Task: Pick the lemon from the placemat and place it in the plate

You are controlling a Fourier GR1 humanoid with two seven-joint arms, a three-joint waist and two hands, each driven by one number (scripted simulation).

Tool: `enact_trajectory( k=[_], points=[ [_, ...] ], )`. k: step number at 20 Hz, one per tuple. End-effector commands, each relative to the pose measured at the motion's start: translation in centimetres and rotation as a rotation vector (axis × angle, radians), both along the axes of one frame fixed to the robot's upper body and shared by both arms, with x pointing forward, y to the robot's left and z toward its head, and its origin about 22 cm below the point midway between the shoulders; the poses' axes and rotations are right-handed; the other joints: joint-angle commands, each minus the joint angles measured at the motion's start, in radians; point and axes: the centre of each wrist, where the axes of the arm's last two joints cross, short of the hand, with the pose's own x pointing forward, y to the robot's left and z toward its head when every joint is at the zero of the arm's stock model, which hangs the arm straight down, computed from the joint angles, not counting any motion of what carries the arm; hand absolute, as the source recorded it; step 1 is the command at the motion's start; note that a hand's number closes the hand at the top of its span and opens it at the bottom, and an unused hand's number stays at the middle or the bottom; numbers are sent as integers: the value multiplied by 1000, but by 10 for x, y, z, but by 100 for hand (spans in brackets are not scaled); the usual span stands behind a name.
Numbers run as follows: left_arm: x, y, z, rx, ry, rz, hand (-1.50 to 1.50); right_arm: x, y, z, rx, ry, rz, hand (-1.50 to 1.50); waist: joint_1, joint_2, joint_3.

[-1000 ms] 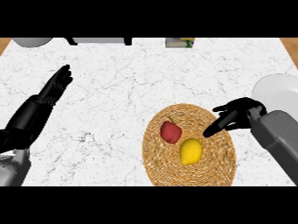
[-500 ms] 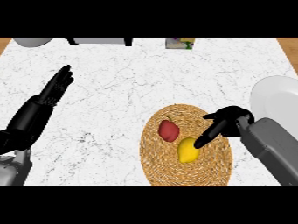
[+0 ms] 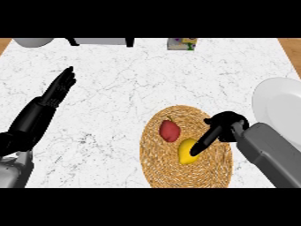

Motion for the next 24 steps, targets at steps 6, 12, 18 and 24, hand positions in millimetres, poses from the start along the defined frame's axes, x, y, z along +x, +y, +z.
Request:
enact_trajectory(
  k=[6, 12, 18, 24],
  points=[
    [3, 11, 4, -2, -3, 6, 0, -17, 30, -24, -9, 77, 110, 150, 7, 25, 24],
    [1, 11, -4, 4, 9, 34, 0, -50, 37, -19, -207, -258, 387, 150, -10, 14, 22],
    [-1, 4, -9, 0, 58, 31, 0, -88, 73, 6, -501, -819, 816, 150, -31, -35, 20],
    [-6, 12, -8, 2, 47, 90, 0, -138, 58, 5, -621, -1181, 780, 150, -88, -23, 24]
  ],
)
